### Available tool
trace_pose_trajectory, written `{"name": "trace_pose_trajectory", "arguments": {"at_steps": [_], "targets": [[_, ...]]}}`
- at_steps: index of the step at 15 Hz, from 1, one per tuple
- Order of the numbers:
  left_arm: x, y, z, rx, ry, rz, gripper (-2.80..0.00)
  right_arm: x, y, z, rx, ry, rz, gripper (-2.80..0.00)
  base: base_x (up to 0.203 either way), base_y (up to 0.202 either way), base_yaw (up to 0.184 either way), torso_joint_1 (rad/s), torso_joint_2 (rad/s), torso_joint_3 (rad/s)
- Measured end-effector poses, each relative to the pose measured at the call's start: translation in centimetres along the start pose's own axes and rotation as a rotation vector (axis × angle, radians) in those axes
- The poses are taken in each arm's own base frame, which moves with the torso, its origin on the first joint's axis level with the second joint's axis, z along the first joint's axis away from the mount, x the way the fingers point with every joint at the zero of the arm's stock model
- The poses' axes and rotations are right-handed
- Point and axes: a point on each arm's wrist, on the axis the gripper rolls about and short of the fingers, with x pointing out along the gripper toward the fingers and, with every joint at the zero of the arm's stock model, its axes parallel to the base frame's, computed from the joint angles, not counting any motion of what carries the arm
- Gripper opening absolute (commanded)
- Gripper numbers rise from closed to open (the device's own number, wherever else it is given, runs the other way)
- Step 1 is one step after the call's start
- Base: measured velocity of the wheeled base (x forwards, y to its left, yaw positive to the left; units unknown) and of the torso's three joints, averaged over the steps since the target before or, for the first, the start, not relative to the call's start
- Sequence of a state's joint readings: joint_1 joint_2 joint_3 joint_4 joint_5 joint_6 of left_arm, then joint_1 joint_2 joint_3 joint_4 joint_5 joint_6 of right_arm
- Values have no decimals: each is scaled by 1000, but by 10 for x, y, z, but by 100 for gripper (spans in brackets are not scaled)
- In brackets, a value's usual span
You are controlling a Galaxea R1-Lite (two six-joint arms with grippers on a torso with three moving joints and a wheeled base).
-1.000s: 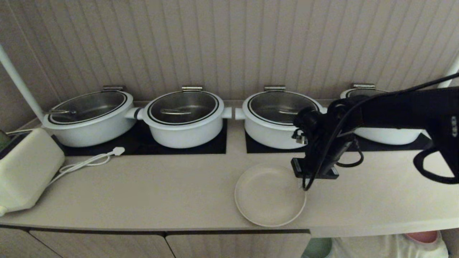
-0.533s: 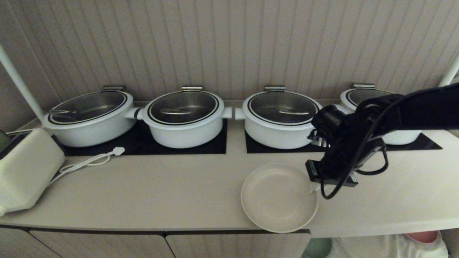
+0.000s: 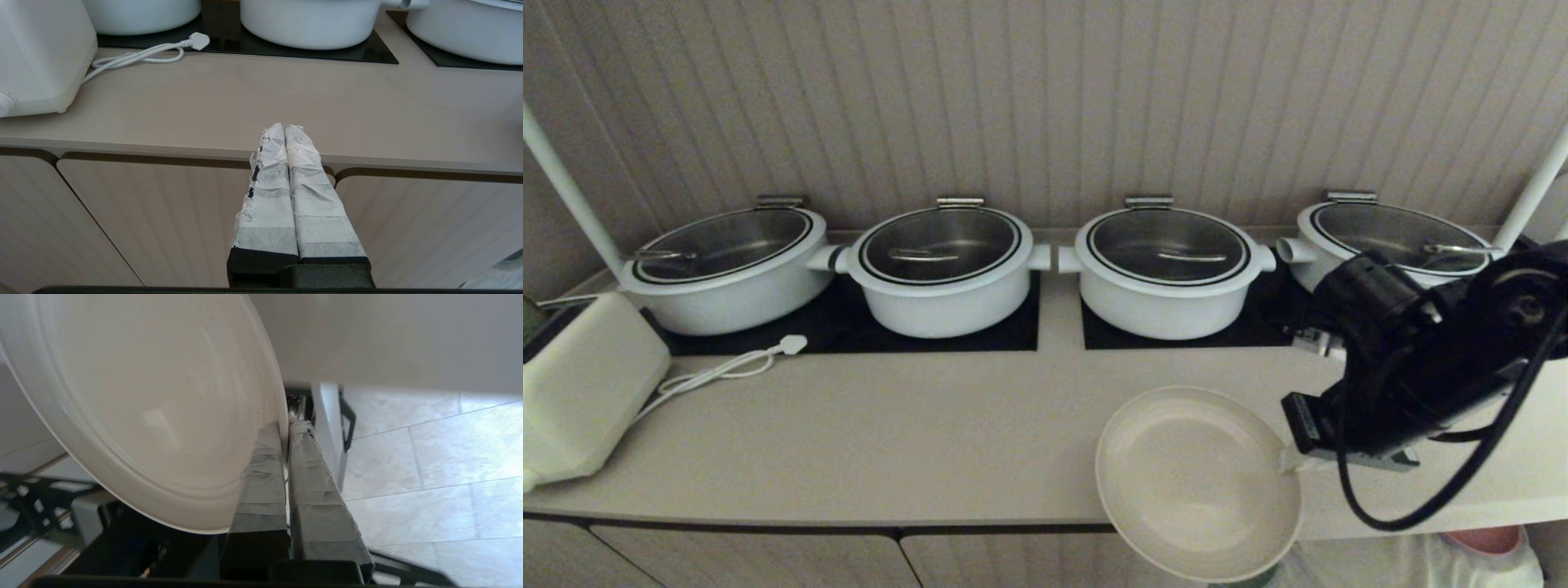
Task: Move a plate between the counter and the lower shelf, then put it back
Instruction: Put the plate in the cupboard
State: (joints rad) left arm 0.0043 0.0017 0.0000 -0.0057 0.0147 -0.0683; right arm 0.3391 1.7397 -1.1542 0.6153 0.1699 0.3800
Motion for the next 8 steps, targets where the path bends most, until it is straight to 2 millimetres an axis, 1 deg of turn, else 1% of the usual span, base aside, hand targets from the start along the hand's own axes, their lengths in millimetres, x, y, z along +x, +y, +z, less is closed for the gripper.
{"name": "trace_pose_trajectory", "arguments": {"at_steps": [8], "targets": [[0, 0, 0, 0, 0, 0, -280, -40, -24, -70, 9, -38, 18, -280, 0, 0, 0, 0, 0, 0]]}}
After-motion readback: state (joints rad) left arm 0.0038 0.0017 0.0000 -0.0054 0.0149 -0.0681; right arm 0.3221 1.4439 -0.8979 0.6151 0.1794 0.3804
